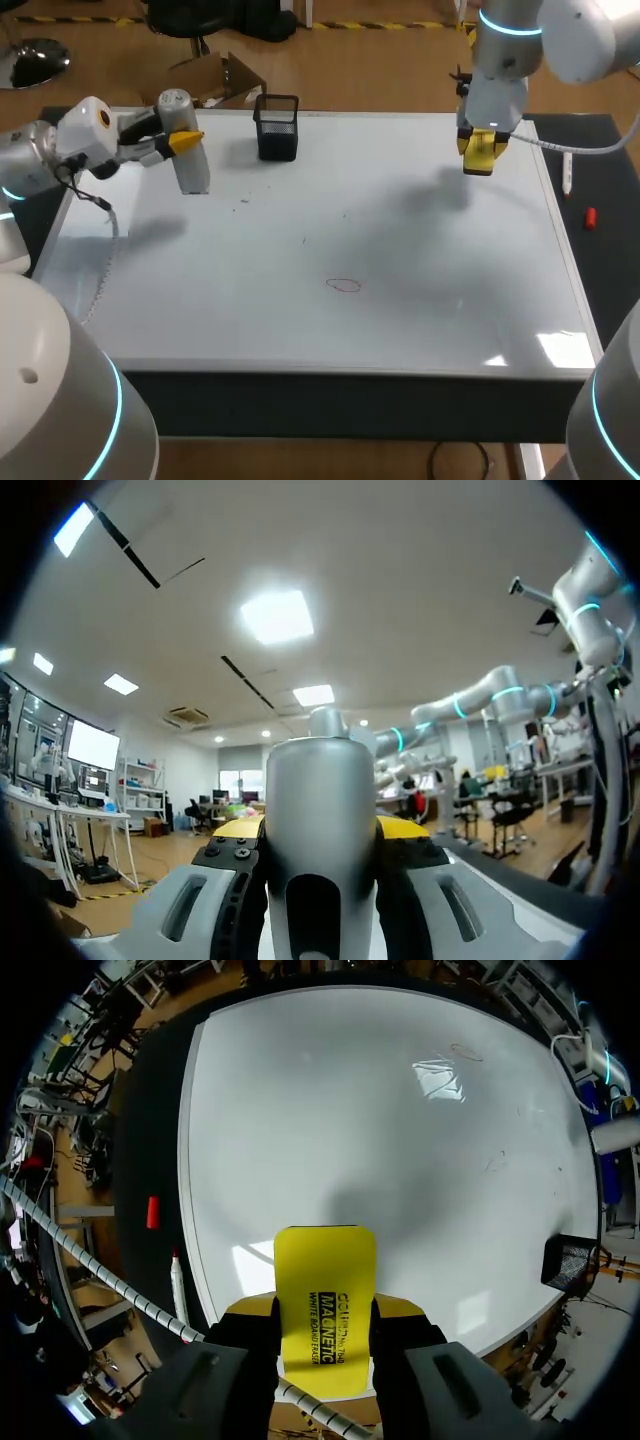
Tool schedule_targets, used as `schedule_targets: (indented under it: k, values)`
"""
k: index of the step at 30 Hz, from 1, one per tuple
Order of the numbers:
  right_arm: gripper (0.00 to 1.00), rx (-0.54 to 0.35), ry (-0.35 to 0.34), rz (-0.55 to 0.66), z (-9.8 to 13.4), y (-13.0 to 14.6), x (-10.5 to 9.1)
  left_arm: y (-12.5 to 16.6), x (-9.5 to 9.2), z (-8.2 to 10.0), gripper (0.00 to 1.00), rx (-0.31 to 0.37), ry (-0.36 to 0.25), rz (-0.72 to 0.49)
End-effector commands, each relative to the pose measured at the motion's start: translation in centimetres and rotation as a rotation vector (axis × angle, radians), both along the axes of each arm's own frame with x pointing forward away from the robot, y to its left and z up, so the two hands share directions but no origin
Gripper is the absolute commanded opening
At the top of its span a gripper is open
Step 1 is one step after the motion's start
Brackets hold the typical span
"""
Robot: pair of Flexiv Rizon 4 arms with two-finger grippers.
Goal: Pick up the inspection probe, press it on each red-marked spot on the whiteboard one by one, put down the probe, pick up the eraser, and wipe off all the red marks.
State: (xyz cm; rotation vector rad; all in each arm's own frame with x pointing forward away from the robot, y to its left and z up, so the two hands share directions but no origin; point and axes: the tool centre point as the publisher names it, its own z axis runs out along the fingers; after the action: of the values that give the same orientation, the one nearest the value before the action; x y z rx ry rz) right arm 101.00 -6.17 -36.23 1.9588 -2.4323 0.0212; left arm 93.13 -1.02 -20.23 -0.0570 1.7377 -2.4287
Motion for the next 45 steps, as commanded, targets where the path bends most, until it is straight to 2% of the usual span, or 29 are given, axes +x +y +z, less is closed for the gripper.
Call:
schedule_targets:
  k: [1,6,11,18,25,30,35,38,43,45]
  values:
    - [0.00,-0.003,-0.001,0.002,0.1,-0.1,0.0,-2.2,-1.3,0.1,0.00,-0.001,0.002,-0.038]
    - [0.00,-0.003,-0.001,0.002,0.1,-0.1,0.0,-6.1,-3.7,0.9,0.00,0.001,-0.013,-0.139]
    - [0.00,-0.003,-0.001,0.002,0.1,-0.1,0.0,-9.9,-5.8,1.2,0.00,-0.029,-0.020,-0.238]
    - [0.00,-0.003,-0.001,0.002,0.1,-0.1,0.0,-15.0,-8.1,1.0,0.00,-0.057,-0.011,-0.360]
    - [0.00,-0.003,-0.001,0.002,0.1,-0.1,0.0,-17.2,-9.7,1.1,0.00,-0.066,-0.012,-0.405]
    - [0.00,-0.003,-0.001,0.002,0.1,-0.1,0.0,-18.7,-10.8,0.5,0.00,-0.070,0.003,-0.435]
    - [0.00,-0.003,-0.001,0.002,0.1,-0.1,0.0,-20.3,-11.8,-0.4,0.00,-0.070,0.025,-0.472]
    - [0.00,-0.003,-0.001,0.002,0.1,-0.1,0.0,-20.9,-12.3,-1.0,0.00,-0.088,0.019,-0.493]
    - [0.00,-0.003,-0.001,0.002,0.1,-0.1,0.0,-22.2,-13.2,-2.5,0.00,-0.055,0.002,-0.527]
    - [0.00,-0.003,-0.001,0.002,0.1,-0.1,0.0,-22.6,-13.4,-3.1,0.00,-0.065,0.009,-0.538]
